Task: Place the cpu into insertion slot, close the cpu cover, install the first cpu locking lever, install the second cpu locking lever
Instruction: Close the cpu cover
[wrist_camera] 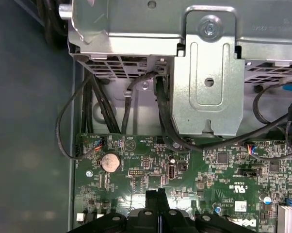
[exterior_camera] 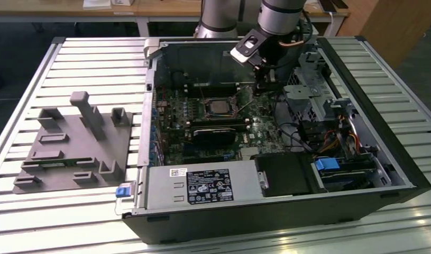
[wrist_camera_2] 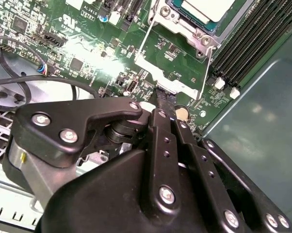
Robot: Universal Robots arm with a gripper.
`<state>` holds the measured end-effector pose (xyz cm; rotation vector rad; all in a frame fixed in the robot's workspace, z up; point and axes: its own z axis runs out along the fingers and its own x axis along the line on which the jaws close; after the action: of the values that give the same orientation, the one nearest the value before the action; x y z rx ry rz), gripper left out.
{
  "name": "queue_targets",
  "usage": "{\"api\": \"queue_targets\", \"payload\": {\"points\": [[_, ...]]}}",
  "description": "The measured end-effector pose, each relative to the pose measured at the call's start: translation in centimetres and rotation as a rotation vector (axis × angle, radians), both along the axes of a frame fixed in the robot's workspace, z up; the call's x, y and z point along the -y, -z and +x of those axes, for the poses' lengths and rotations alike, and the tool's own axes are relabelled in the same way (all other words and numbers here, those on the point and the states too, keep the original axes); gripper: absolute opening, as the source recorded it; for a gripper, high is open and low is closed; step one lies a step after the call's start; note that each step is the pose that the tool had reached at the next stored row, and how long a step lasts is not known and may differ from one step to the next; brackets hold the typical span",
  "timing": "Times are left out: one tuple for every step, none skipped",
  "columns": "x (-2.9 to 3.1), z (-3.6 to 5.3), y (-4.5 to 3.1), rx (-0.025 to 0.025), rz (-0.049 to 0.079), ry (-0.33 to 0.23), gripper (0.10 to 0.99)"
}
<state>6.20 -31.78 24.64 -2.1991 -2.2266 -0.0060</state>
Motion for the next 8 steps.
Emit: {"api": "queue_targets", "payload": {"points": [[0.00,-0.08,0.01,0.0001,0.000,0.000,0.106],[0.00,-0.20,0.01,0.0001,0.000,0.000,0.106],[0.00,-0.35,0.01,0.0000,0.000,0.000,0.106],[0.00,-0.51,0.01,0.0001,0.000,0.000,0.106],[0.00,-0.69,0.01,0.0001,0.000,0.000,0.106],[0.00,-0.87,0.01,0.0001,0.000,0.000,0.106],[0.00,-1.09,0.01,0.0001,0.000,0.000,0.106],[0.00,-1.29,0.01,0.0001,0.000,0.000,0.106]]}}
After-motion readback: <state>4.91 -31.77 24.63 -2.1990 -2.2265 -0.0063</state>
